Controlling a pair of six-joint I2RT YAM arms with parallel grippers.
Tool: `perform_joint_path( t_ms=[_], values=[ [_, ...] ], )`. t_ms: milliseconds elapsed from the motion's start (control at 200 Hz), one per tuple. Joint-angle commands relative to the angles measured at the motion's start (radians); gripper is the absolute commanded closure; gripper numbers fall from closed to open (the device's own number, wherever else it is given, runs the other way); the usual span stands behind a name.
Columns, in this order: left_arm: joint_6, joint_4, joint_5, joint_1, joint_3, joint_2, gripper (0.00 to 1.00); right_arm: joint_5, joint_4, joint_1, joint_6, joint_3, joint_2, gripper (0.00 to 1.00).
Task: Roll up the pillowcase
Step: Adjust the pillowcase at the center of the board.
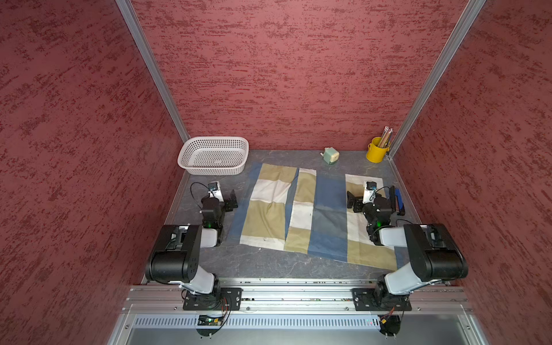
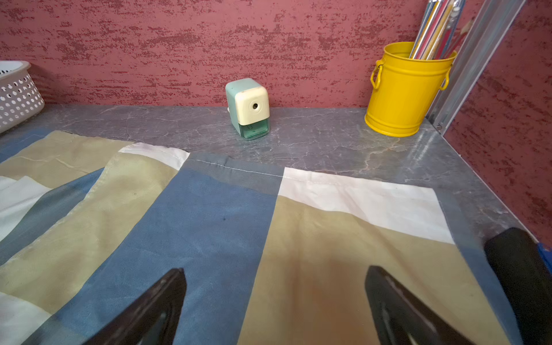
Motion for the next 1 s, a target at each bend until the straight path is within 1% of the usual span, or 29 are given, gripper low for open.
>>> perform_joint_path(
  t_ms=[0, 220, 270, 521, 551, 581, 616, 656, 681, 706, 731, 741, 766, 806, 851, 912, 962, 997],
  values=[
    [0.008, 0.015, 0.004, -0.001, 0.006, 0.001, 0.0, 0.003, 0.009, 0.005, 0.001, -0.001, -0.007, 0.02],
    [0.009, 0.015, 0.005, -0.001, 0.006, 0.003, 0.0, 0.002, 0.005, 0.005, 0.001, 0.003, -0.005, 0.01],
    [0.009, 0.015, 0.004, -0.001, 0.006, 0.003, 0.0, 0.027, -0.013, 0.002, 0.012, 0.013, -0.006, 0.02],
    [0.006, 0.014, 0.01, 0.001, 0.007, 0.001, 0.0, 0.025, -0.01, -0.001, 0.015, 0.01, -0.008, 0.02],
    [0.012, 0.027, 0.003, -0.002, 0.003, -0.002, 0.0, 0.049, -0.008, 0.001, 0.02, 0.009, -0.013, 0.02],
    [0.027, 0.025, -0.04, -0.023, -0.005, -0.033, 0.0, 0.103, -0.029, 0.004, 0.03, 0.008, -0.053, 0.02],
    [0.069, -0.025, -0.144, -0.084, -0.006, -0.112, 0.0, 0.202, -0.109, 0.027, 0.037, 0.009, -0.159, 0.02],
    [0.131, -0.126, -0.27, -0.175, 0.005, -0.229, 0.0, 0.275, -0.317, 0.053, 0.068, 0.044, -0.299, 0.02],
    [0.131, -0.222, -0.342, -0.246, 0.023, -0.314, 0.0, 0.289, -0.484, 0.06, 0.117, 0.085, -0.401, 0.03],
    [0.083, -0.383, -0.367, -0.295, 0.06, -0.402, 0.0, 0.297, -0.652, 0.065, 0.183, 0.131, -0.489, 0.04],
    [0.011, -0.61, -0.36, -0.323, 0.113, -0.476, 0.0, 0.297, -0.814, 0.07, 0.242, 0.179, -0.558, 0.06],
    [-0.046, -0.66, -0.35, -0.331, 0.139, -0.5, 0.0, 0.297, -0.873, 0.073, 0.268, 0.196, -0.582, 0.06],
    [-0.165, -0.855, -0.342, -0.341, 0.184, -0.551, 0.0, 0.3, -1.009, 0.086, 0.316, 0.233, -0.633, 0.06],
    [-0.355, -1.082, -0.306, -0.357, 0.235, -0.601, 0.01, 0.32, -1.216, 0.106, 0.381, 0.283, -0.69, 0.06],
    [-0.485, -1.258, -0.223, -0.378, 0.259, -0.629, 0.04, 0.353, -1.431, 0.123, 0.438, 0.326, -0.734, 0.07],
    [-0.683, -1.475, -0.223, -0.438, 0.275, -0.622, 0.05, 0.394, -1.644, 0.125, 0.49, 0.357, -0.765, 0.07],
    [-0.788, -1.594, -0.176, -0.474, 0.282, -0.581, 0.06, 0.419, -1.763, 0.125, 0.544, 0.367, -0.779, 0.07],
    [-0.858, -1.673, -0.145, -0.497, 0.294, -0.536, 0.06, 0.412, -1.803, 0.131, 0.596, 0.378, -0.779, 0.07]
  ],
)
